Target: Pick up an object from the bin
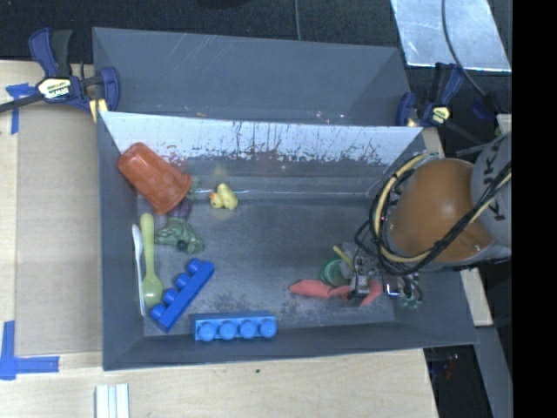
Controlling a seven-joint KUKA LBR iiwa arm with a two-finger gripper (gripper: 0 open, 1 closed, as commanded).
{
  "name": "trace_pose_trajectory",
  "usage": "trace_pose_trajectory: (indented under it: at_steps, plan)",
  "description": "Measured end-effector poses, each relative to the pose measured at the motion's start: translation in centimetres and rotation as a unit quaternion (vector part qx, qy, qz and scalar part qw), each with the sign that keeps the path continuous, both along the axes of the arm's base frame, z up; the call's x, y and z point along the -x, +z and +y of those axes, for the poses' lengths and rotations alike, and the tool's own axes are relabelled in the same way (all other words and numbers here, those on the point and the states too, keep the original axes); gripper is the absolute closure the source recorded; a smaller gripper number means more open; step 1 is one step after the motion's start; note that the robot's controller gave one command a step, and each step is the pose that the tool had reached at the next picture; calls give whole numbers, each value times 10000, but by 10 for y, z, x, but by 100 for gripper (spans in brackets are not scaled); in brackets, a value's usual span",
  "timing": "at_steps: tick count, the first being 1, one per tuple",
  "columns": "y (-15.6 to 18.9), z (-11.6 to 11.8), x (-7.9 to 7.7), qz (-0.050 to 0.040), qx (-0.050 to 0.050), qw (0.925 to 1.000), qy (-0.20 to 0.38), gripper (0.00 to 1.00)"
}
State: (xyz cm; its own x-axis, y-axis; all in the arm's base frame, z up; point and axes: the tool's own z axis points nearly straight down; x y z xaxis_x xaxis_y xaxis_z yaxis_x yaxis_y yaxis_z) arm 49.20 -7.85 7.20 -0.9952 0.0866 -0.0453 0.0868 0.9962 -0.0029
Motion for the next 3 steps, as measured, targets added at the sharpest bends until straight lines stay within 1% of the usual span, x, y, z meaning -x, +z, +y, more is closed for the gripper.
trace_pose_trajectory:
  at_steps: [1, 2, 3]
  plan:
    - [14, -1, -20, 9, 29, 9976, 694, 100]
    - [-1, 11, 5, -1, 38, 9952, 975, 0]
    - [0, 10, 5, 3, 39, 9953, 969, 100]
